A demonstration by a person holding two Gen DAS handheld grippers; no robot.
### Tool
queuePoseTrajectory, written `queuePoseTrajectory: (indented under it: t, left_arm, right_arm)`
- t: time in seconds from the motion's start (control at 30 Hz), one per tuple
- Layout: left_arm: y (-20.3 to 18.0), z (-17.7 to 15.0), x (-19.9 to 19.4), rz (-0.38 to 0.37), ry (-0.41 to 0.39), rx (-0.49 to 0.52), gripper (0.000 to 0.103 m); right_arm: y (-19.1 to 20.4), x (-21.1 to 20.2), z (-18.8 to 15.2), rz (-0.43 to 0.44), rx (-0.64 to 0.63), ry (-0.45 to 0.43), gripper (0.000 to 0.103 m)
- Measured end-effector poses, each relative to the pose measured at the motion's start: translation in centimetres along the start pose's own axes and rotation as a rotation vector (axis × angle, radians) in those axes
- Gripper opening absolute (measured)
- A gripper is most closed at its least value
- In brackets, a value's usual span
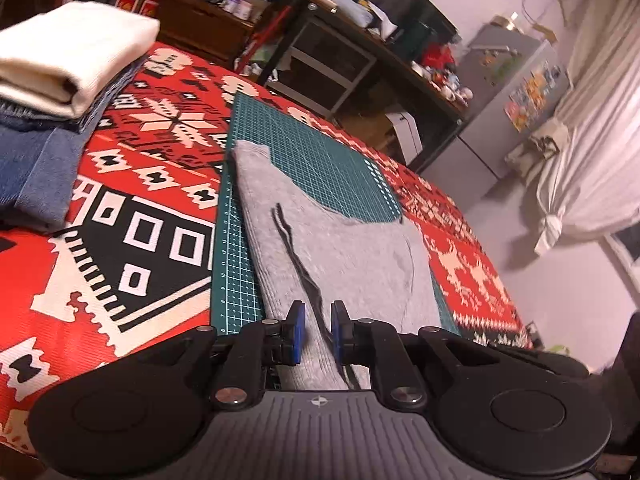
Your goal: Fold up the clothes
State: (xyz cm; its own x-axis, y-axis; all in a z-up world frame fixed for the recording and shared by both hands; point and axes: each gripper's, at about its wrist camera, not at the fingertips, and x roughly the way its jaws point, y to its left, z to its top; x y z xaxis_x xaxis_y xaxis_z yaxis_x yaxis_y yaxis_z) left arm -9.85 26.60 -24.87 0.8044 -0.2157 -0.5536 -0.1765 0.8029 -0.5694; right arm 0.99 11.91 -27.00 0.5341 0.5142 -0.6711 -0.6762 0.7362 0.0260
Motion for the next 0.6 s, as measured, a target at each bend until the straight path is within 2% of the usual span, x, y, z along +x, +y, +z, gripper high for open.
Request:
queuePoseTrajectory:
  t: [0.17, 0.3, 0.47, 0.6]
  left_arm:
    - [0.3, 0.2, -0.2, 0.000, -0.002, -0.017, 0.013]
    - [0.7, 0.3, -0.3, 0.001, -0.001, -0.039, 0.013]
    - [1.2, 0.4, -0.4, 0.001, 0.000, -0.069, 0.013]
    - [1.4, 0.5, -0.3, -0.013, -0.002, -0.078, 0.013]
  right_arm:
    - [0.5, 1.4, -0.8, 0.021, 0.007, 0.068, 0.009]
    - [0.8, 1.0, -1.4, 0.031, -0.010, 0.084, 0.009]
    - [1.1, 0.5, 0.0, 0.039, -0.013, 0.037, 0.009]
    - [1.0, 1.6, 1.3, 0.028, -0.014, 0.030, 0.009]
